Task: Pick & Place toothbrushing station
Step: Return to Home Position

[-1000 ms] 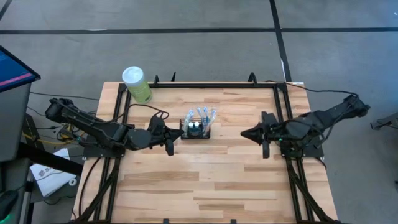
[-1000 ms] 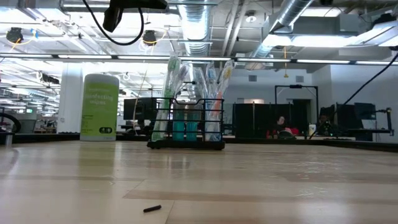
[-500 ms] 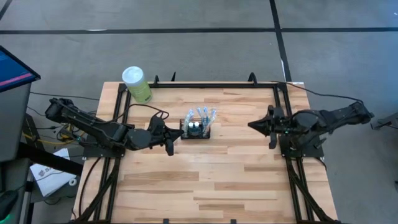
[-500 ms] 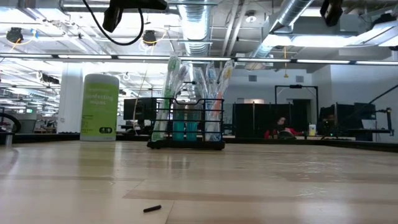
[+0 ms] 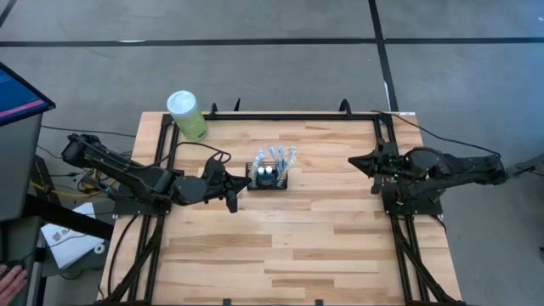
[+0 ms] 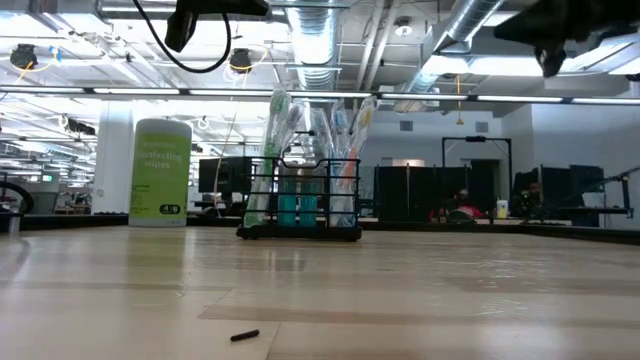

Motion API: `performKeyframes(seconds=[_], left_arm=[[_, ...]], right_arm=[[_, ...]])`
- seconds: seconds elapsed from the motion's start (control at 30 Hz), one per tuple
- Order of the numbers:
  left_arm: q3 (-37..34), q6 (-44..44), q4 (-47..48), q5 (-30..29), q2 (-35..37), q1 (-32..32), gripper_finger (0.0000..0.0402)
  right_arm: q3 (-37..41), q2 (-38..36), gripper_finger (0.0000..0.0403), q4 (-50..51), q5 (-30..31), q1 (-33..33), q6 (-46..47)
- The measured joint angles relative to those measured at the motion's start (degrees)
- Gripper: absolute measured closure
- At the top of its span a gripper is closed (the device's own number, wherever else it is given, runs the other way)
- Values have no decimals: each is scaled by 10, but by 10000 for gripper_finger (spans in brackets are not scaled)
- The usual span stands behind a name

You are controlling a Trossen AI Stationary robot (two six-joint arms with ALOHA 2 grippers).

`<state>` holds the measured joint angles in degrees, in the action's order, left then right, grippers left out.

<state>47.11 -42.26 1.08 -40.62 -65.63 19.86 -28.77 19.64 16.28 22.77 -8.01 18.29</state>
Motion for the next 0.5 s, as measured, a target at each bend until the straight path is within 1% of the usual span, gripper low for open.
performKeyframes(seconds=[0.13,0.27,0.4,0.5], left_arm=[[0,0,0,0,0,0,400],[0,0,0,0,0,0,400],[0,0,0,0,0,0,400],[0,0,0,0,0,0,400]], right_arm=[[46,-59,403,-15,-26,16,1],[92,-115,403,-23,-33,28,-2],[144,-167,403,-77,-35,34,-10],[177,-196,403,-113,-37,34,-36]])
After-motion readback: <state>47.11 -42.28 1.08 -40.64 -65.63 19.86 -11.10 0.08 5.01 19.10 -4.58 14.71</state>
